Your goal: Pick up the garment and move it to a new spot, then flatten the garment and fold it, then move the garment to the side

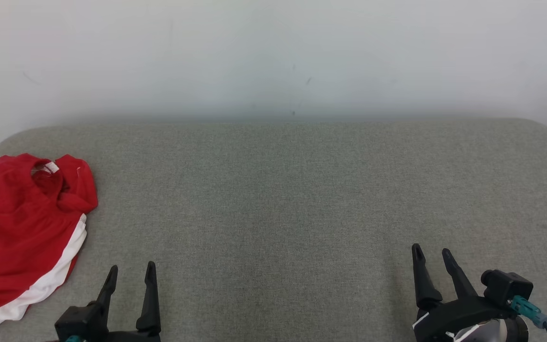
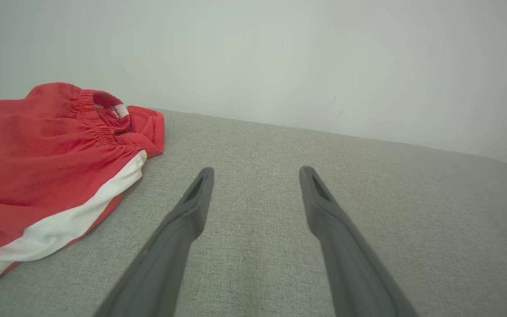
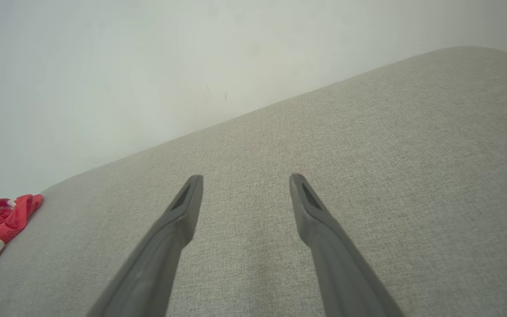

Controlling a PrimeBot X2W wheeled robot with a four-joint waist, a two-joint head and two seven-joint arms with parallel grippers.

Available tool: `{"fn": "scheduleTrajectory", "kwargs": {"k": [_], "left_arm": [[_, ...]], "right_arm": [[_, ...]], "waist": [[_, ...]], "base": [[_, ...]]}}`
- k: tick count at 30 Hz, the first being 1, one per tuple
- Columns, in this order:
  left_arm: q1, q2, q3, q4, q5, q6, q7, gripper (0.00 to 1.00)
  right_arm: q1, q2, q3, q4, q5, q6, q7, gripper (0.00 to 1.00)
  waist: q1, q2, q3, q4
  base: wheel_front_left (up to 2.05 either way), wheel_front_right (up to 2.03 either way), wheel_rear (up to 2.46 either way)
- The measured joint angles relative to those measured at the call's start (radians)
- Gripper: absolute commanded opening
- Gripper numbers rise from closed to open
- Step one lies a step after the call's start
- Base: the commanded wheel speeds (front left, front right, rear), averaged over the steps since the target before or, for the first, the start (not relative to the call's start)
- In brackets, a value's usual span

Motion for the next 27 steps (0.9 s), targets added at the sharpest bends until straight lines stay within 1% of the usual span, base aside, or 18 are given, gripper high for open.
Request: {"fn": "scheduleTrajectory", "kwargs": {"k": [6,11,14,18,27], "left_arm": [[0.0,0.009,-0.009,0.017,0.045,0.008,-0.014,1.0],[-0.002,0.009,-0.006,0.052,0.054,-0.002,-0.025,1.0],[-0.003,0.001,0.006,0.085,0.053,-0.006,-0.034,1.0],[-0.014,-0.006,0.016,0.096,0.061,-0.007,-0.041,1.0],[-0.023,-0.017,0.022,0.1,0.12,-0.016,-0.061,1.0]], "right_arm": [[0.017,0.0,0.005,-0.034,-0.065,0.0,0.012,1.0],[0.025,-0.001,0.003,-0.056,-0.109,0.0,0.014,1.0],[0.035,0.0,0.003,-0.065,-0.129,0.0,0.014,1.0],[0.038,-0.001,0.0,-0.068,-0.155,0.0,0.013,1.0],[0.04,-0.001,-0.002,-0.072,-0.224,0.0,0.004,1.0]], "waist": [[0.0,0.0,-0.001,0.001],[0.0,0.0,-0.001,0.003],[0.0,0.0,0.0,0.003],[0.0,0.0,0.002,0.001],[0.0,0.0,0.008,-0.002]], "base": [[0.0,0.0,0.0],[0.0,0.0,0.0],[0.0,0.0,0.0],[0.0,0.0,0.0],[0.0,0.0,0.0]]}}
